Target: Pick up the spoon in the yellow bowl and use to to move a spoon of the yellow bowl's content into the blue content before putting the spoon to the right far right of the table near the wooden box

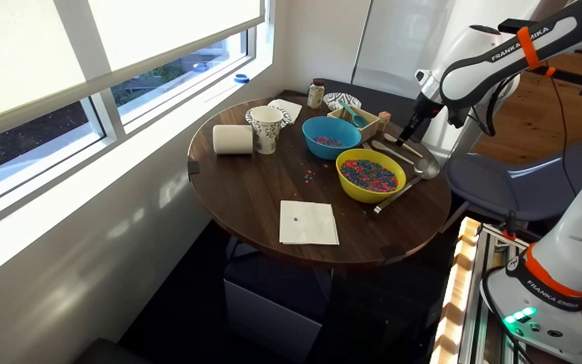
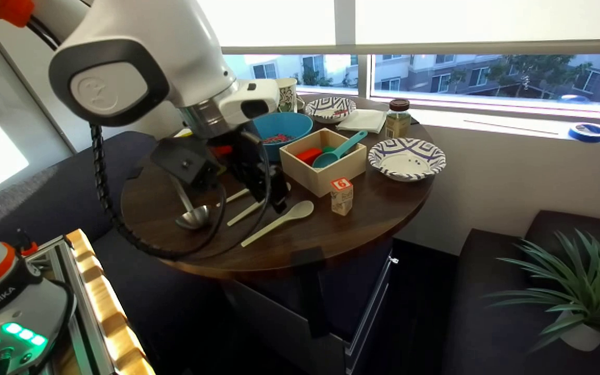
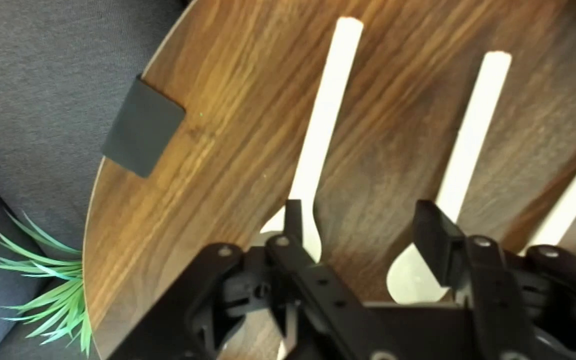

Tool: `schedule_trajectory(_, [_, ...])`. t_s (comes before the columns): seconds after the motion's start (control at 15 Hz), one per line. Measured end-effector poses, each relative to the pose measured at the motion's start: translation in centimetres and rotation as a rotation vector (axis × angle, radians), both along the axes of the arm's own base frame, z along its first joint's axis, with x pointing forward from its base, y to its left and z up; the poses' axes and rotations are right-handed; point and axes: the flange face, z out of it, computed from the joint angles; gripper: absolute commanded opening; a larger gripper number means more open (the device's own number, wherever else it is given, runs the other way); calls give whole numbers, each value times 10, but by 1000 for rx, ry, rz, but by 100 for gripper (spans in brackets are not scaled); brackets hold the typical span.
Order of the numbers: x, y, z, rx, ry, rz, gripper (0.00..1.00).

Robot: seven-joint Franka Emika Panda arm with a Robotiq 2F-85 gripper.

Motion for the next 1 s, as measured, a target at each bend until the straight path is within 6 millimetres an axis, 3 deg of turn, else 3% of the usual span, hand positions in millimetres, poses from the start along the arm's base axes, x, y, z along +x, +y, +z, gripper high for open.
schedule_trajectory(0.13, [11,15,21,-12,22,58,100])
schedule_trajectory(0.33, [16,47,69,-24,45,146,100])
schedule_trajectory(0.67, [9,114,164,-100,-74,281,100])
schedule_trajectory(1.0, [-5,153,224,-233,-215,396,100])
